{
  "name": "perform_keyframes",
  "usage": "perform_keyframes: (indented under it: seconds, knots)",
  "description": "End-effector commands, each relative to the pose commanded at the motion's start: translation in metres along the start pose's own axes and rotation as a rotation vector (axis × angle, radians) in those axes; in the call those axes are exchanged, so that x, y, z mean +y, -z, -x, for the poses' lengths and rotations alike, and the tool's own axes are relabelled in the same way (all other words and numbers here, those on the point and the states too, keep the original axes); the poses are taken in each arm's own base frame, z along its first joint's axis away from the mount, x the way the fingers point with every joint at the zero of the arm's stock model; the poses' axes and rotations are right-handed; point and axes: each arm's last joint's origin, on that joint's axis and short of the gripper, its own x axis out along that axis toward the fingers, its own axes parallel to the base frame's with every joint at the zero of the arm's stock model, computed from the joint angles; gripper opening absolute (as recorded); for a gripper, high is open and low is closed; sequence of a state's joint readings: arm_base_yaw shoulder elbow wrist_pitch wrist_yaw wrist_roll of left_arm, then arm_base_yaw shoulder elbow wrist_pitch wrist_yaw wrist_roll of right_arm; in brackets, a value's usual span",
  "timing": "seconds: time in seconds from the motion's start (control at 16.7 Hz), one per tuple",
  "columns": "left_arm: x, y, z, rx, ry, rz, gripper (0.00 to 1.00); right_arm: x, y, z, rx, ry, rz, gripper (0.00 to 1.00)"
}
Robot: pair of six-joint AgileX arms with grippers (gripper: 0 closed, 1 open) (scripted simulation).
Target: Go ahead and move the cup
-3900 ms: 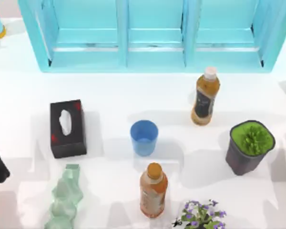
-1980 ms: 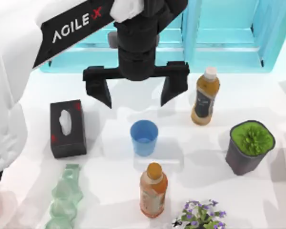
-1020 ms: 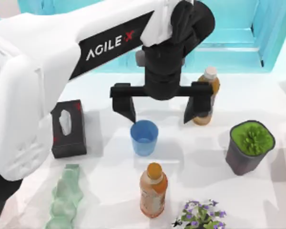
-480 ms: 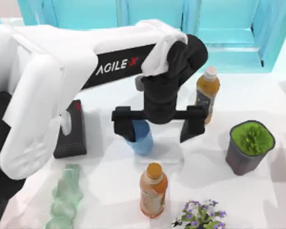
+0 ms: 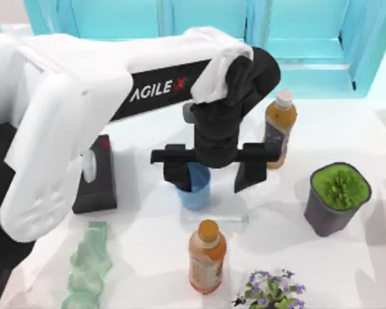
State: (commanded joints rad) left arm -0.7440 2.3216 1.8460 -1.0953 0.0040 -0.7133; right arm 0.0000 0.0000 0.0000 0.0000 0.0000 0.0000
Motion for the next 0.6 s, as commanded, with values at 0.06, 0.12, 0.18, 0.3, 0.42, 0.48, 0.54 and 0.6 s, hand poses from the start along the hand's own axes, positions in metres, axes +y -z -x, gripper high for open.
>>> perform_keyframes:
  seconds: [0.06, 0.12, 0.18, 0.3, 0.42, 0.48, 0.54, 0.6]
  knots:
    - [0.0, 0.0, 0.0, 0.0, 0.0, 0.0, 0.47, 0.0, 0.0, 0.0, 0.0, 0.0, 0.0, 1.0]
    - [0.0, 0.0, 0.0, 0.0, 0.0, 0.0, 0.4, 0.0, 0.0, 0.0, 0.0, 0.0, 0.0, 1.0]
    - [0.0, 0.0, 0.0, 0.0, 0.0, 0.0, 0.32, 0.0, 0.0, 0.0, 0.0, 0.0, 0.0, 1.0]
    - [0.0, 0.0, 0.0, 0.0, 0.0, 0.0, 0.17, 0.0, 0.0, 0.0, 0.0, 0.0, 0.0, 1.0]
    - [0.0, 0.0, 0.0, 0.0, 0.0, 0.0, 0.02, 0.0, 0.0, 0.0, 0.0, 0.0, 0.0, 1.0]
    - [0.0, 0.0, 0.0, 0.0, 0.0, 0.0, 0.0, 0.0, 0.0, 0.0, 0.0, 0.0, 0.0, 1.0]
    - [0.0, 0.0, 0.0, 0.0, 0.0, 0.0, 0.0, 0.0, 0.0, 0.0, 0.0, 0.0, 0.0, 1.0]
    - [0.0, 0.0, 0.0, 0.0, 0.0, 0.0, 0.0, 0.0, 0.0, 0.0, 0.0, 0.0, 0.0, 1.0]
